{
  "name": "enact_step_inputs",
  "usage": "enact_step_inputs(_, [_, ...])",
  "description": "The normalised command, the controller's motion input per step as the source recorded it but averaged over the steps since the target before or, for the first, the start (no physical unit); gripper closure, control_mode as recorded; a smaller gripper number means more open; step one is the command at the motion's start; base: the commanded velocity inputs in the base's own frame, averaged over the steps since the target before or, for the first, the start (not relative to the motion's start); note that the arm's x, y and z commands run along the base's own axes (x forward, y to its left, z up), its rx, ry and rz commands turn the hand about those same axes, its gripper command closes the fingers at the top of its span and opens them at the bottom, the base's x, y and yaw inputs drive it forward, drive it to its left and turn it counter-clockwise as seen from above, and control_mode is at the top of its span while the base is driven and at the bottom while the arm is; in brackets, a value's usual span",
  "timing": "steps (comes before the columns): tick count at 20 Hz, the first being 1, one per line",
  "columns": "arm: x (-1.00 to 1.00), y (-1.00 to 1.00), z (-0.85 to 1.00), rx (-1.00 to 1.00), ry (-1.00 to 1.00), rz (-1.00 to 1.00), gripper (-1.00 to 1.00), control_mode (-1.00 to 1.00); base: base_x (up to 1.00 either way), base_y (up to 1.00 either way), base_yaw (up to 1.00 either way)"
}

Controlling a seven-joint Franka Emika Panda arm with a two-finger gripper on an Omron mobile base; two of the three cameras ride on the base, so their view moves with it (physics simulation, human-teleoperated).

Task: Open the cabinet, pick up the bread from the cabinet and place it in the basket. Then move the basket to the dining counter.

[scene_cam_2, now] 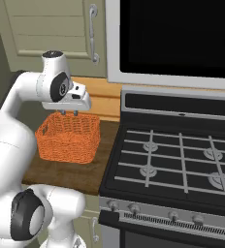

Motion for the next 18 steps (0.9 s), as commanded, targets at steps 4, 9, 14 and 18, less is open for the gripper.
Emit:
enact_step_inputs(4, [-0.45,0.0,0.0,0.0,-0.09,0.0,-1.0,-1.0,0.0,0.0,0.0])
enact_step_inputs(9, [-0.68,-0.03,0.36,0.0,-0.47,-0.01,-1.0,-1.0,0.0,0.0,0.0])
enact_step_inputs(14, [-0.05,-0.16,0.89,0.03,-0.34,-0.06,-1.0,-1.0,0.0,0.0,0.0])
enact_step_inputs(18, [0.04,-0.25,0.96,0.02,-0.12,-0.07,-1.0,-1.0,0.0,0.0,0.0])
